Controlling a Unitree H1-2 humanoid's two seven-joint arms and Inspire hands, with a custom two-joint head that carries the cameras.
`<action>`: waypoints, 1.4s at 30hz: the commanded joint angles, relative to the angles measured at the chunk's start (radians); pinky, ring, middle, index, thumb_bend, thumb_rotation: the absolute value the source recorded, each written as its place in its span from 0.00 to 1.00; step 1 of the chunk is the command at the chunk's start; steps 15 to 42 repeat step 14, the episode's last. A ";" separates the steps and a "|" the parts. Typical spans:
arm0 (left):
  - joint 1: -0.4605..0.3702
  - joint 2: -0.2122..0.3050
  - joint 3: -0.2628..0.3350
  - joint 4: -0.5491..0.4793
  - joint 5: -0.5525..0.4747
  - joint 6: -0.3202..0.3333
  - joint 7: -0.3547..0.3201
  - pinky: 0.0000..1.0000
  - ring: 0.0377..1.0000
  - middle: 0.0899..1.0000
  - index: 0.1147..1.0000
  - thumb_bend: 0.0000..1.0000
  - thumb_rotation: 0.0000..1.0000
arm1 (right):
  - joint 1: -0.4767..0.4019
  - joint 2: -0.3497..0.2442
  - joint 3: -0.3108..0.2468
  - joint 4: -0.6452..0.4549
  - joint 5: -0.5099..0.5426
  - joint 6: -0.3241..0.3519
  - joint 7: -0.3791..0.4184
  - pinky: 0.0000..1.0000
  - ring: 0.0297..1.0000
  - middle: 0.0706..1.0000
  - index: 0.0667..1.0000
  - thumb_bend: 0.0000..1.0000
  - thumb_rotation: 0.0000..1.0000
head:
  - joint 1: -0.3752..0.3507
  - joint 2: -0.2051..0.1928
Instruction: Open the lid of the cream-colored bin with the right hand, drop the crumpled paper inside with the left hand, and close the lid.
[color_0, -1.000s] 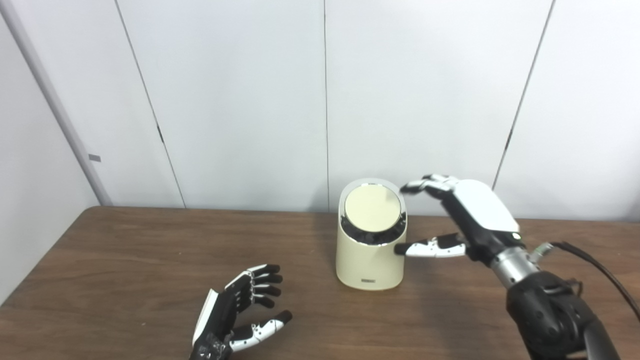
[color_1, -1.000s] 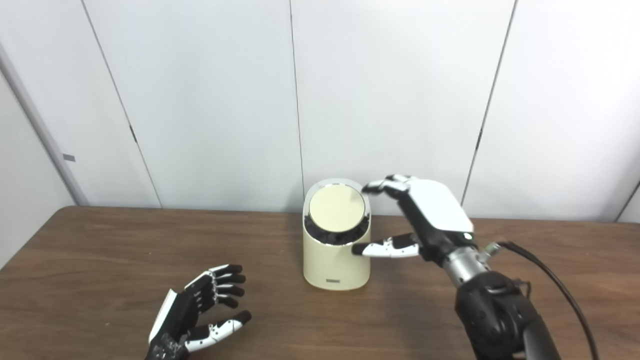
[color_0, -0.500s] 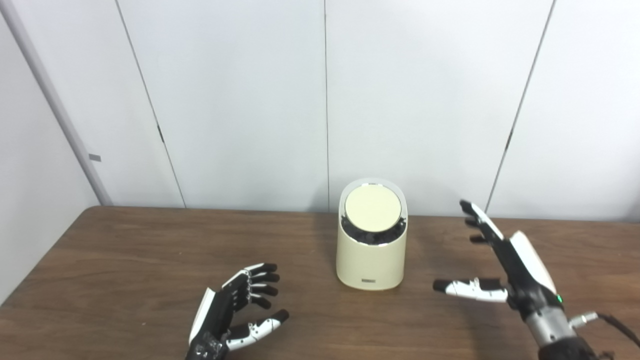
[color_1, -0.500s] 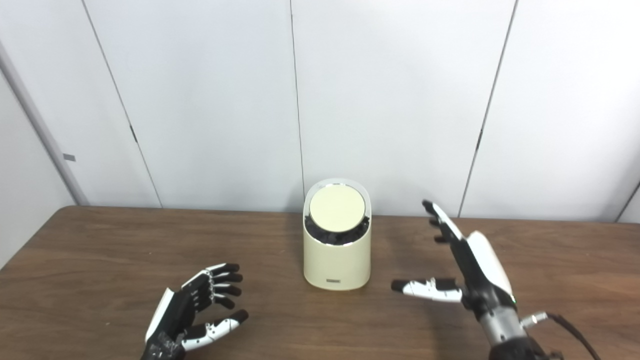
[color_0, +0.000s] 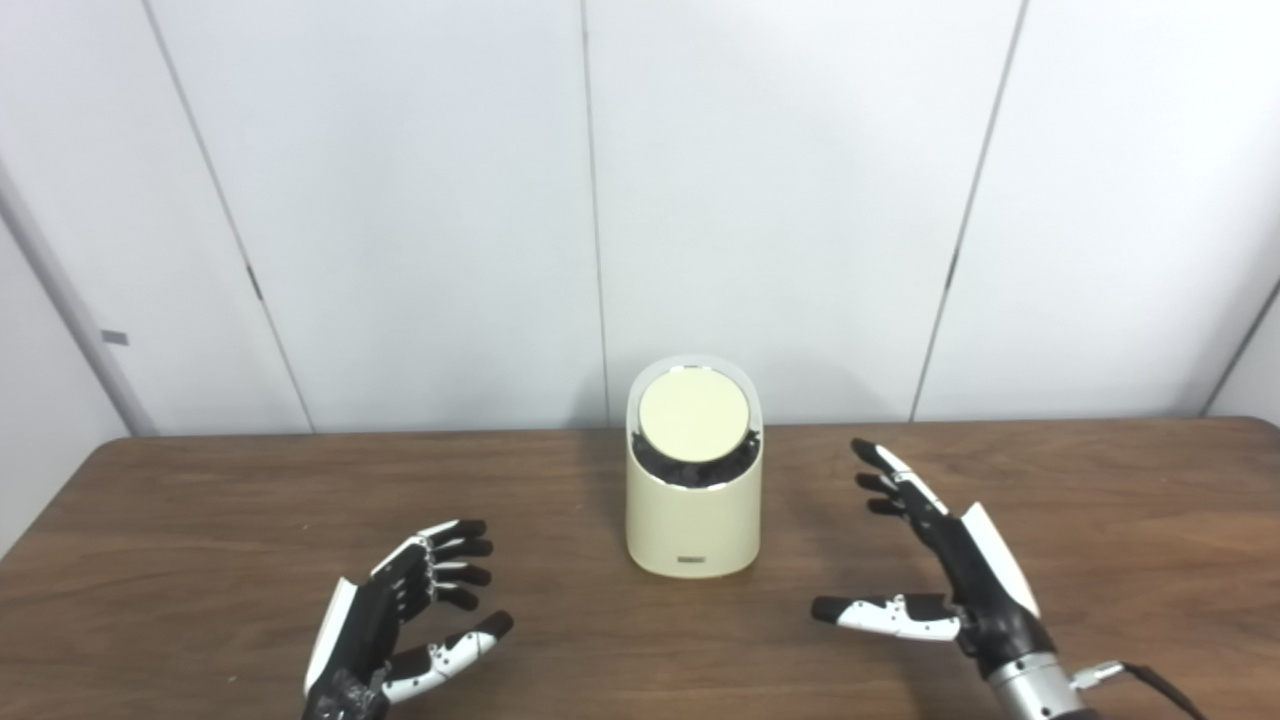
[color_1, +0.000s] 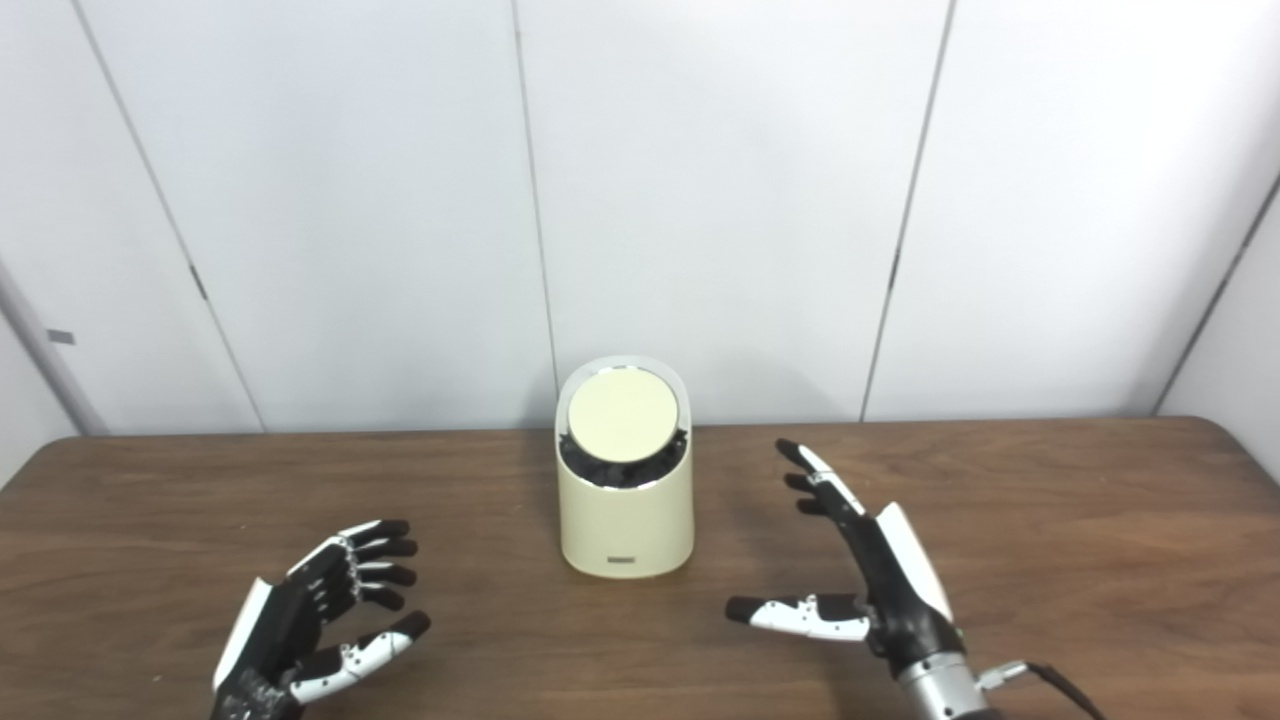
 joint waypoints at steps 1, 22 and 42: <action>-0.035 0.013 0.007 -0.026 -0.019 -0.038 -0.001 0.56 0.63 0.69 0.73 0.63 0.02 | -0.021 0.005 -0.007 -0.017 0.019 -0.056 -0.030 0.83 0.88 0.92 0.89 0.79 0.29 | -0.007 0.000; -0.023 -0.017 -0.001 -0.068 -0.044 -0.029 -0.004 0.56 0.64 0.70 0.73 0.65 0.05 | 0.014 0.025 0.010 -0.061 -0.022 -0.027 -0.043 0.82 0.87 0.91 0.88 0.77 0.33 | 0.004 0.012; -0.023 -0.017 -0.001 -0.068 -0.044 -0.029 -0.004 0.56 0.64 0.70 0.73 0.65 0.05 | 0.014 0.025 0.010 -0.061 -0.022 -0.027 -0.043 0.82 0.87 0.91 0.88 0.77 0.33 | 0.004 0.012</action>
